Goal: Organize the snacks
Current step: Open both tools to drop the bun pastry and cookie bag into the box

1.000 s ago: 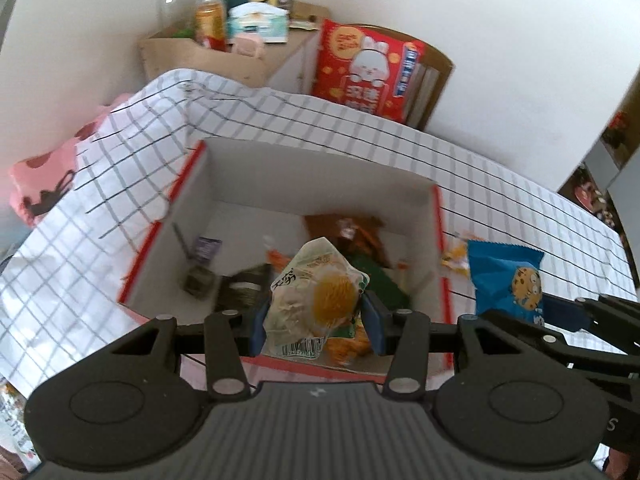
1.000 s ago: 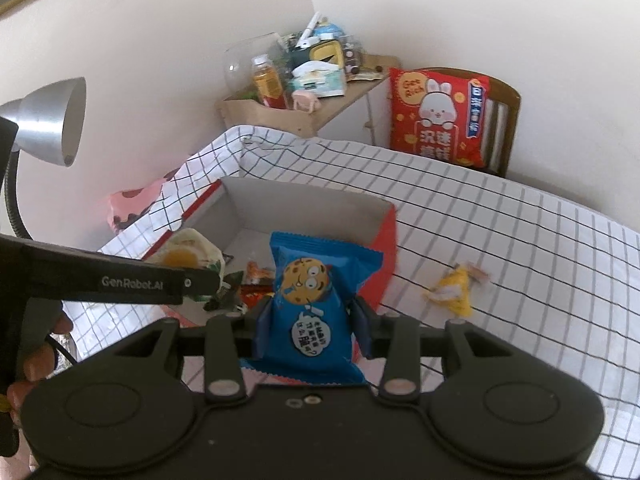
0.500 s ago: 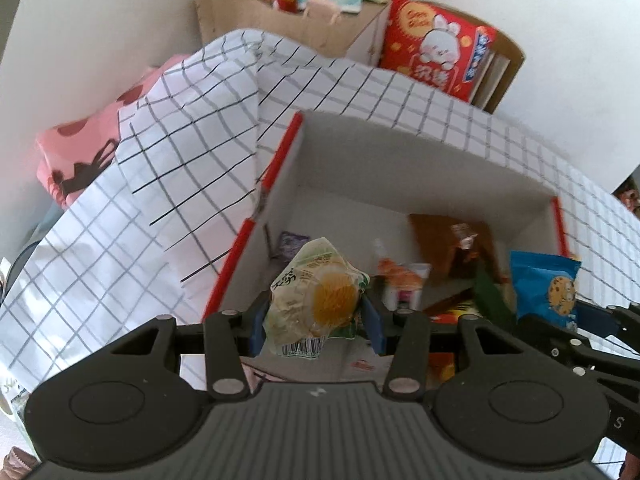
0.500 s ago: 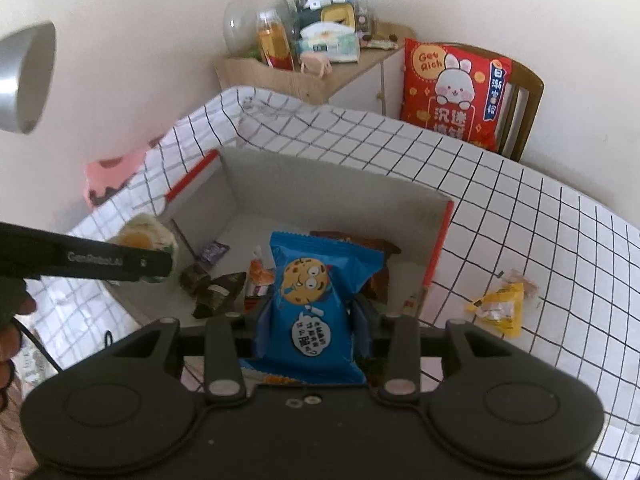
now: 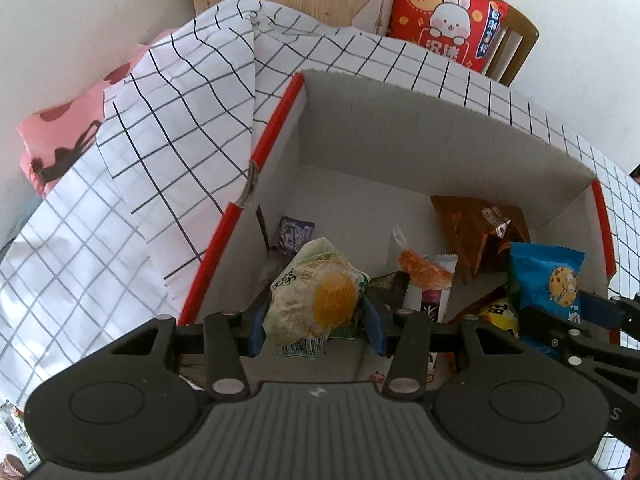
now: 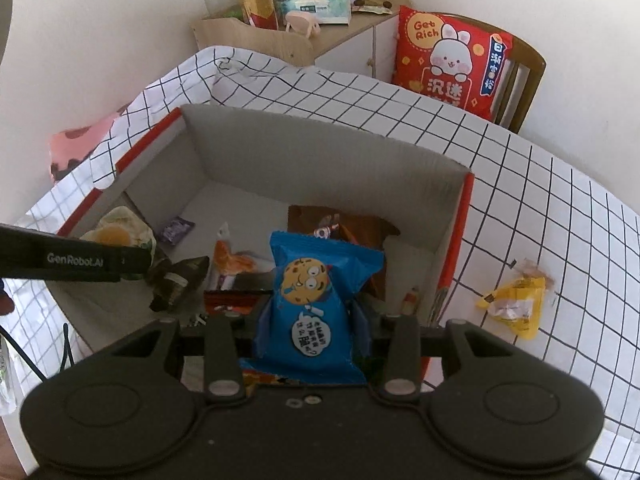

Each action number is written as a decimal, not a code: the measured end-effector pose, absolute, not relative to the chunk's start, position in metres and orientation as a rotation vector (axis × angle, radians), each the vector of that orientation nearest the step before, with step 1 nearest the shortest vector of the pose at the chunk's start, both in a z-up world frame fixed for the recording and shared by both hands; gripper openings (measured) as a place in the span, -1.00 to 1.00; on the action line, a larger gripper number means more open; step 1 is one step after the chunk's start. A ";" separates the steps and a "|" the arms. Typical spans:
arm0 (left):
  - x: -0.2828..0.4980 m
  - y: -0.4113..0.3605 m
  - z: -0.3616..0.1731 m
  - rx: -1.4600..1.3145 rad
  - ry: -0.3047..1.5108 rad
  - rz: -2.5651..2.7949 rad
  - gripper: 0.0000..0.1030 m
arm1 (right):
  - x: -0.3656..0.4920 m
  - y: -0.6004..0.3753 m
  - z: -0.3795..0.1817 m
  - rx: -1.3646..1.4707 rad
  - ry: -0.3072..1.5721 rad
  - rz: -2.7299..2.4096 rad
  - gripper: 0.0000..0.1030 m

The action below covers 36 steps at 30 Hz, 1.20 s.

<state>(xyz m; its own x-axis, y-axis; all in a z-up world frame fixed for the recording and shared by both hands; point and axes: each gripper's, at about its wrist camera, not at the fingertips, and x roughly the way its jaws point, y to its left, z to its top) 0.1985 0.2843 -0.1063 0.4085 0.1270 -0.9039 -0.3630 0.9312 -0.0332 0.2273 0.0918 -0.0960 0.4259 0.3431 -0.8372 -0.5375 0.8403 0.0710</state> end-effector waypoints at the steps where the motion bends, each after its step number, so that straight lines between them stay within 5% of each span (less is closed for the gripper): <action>1: 0.199 0.284 -0.108 -0.239 1.116 0.312 -0.07 | 0.227 0.092 -0.096 -0.219 0.990 0.558 -0.22; 10: 0.199 0.275 -0.116 -0.230 1.135 0.307 -0.03 | 0.229 0.091 -0.099 -0.209 1.012 0.558 -0.16; 36: 0.144 0.239 -0.055 -0.211 0.975 0.214 0.32 | 0.173 0.057 -0.037 -0.099 0.877 0.638 0.66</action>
<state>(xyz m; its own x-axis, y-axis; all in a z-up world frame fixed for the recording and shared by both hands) 0.1441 0.2390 -0.0553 0.5436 0.0843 -0.8351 -0.2724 0.9588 -0.0805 0.1734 0.0574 -0.0373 0.4676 0.4803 -0.7421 -0.5587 0.8111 0.1730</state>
